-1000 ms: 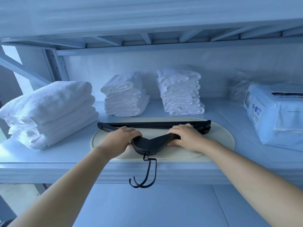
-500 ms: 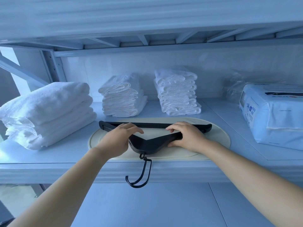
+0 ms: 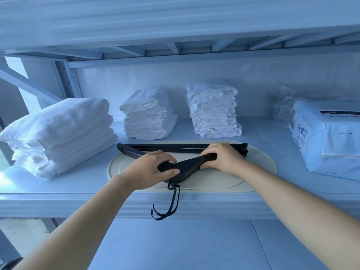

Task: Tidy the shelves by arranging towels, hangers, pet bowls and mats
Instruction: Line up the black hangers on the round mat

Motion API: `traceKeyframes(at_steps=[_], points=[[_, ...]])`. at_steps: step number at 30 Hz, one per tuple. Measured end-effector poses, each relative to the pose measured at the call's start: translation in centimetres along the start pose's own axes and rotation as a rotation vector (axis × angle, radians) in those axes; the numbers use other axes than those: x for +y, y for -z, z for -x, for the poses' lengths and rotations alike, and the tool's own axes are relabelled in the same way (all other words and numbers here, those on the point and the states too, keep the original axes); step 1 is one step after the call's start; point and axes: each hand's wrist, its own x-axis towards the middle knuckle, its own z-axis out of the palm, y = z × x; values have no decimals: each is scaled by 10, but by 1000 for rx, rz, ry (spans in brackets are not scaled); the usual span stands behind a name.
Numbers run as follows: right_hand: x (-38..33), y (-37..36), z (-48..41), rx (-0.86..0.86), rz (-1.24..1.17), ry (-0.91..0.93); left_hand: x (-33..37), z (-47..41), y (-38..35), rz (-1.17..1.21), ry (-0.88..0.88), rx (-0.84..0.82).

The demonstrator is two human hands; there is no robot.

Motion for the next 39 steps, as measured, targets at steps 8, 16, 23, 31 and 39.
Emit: traceKeyframes(at_steps=[8, 16, 23, 31, 39], points=[[0, -4, 5, 108, -8, 55, -4, -6, -3, -48, 78, -74], [1, -20, 15, 169, 123, 153, 1, -16, -2, -50, 141, -87], [8, -16, 5, 134, 156, 116, -4, -25, -4, 11, 153, -34], [16, -18, -4, 172, 138, 122, -10, -18, -22, 101, 36, 195], [8, -20, 8, 331, 209, 341, -20, 11, -30, 112, 28, 328]])
